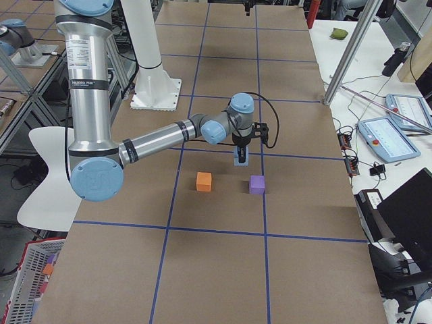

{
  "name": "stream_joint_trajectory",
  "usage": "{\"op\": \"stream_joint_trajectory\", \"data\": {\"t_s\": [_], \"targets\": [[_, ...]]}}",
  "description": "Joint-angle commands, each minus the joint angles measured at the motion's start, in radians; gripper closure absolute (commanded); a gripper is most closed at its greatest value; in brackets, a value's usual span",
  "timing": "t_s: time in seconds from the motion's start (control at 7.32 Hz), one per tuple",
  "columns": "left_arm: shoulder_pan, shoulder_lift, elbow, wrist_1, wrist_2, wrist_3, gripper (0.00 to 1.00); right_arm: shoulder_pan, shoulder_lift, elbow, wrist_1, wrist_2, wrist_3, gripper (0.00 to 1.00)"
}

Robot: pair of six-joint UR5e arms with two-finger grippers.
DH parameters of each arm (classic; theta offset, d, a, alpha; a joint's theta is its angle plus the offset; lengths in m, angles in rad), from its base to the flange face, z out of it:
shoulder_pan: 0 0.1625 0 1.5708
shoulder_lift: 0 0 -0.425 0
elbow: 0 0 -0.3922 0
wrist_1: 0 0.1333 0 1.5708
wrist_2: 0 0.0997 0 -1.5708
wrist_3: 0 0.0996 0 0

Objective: Place blue block between orange and purple blocks
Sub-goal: 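Carry the cube with the right gripper between the purple and orange cubes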

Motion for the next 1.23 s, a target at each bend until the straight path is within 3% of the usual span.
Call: {"op": "stream_joint_trajectory", "data": {"t_s": [0.0, 0.41, 1.09], "targets": [[0.0, 0.001, 0.001, 0.0, 0.0, 0.0, 0.0, 0.005, -0.029, -0.046, 0.003, 0.006, -0.004, 1.0], [0.0, 0.001, 0.0, 0.0, 0.0, -0.002, 0.0, -0.007, -0.075, -0.077, 0.008, 0.0, -0.004, 1.0], [0.0, -0.001, 0.0, 0.0, 0.0, -0.002, 0.0, -0.065, -0.049, -0.114, 0.011, 0.002, -0.001, 1.0]]}}
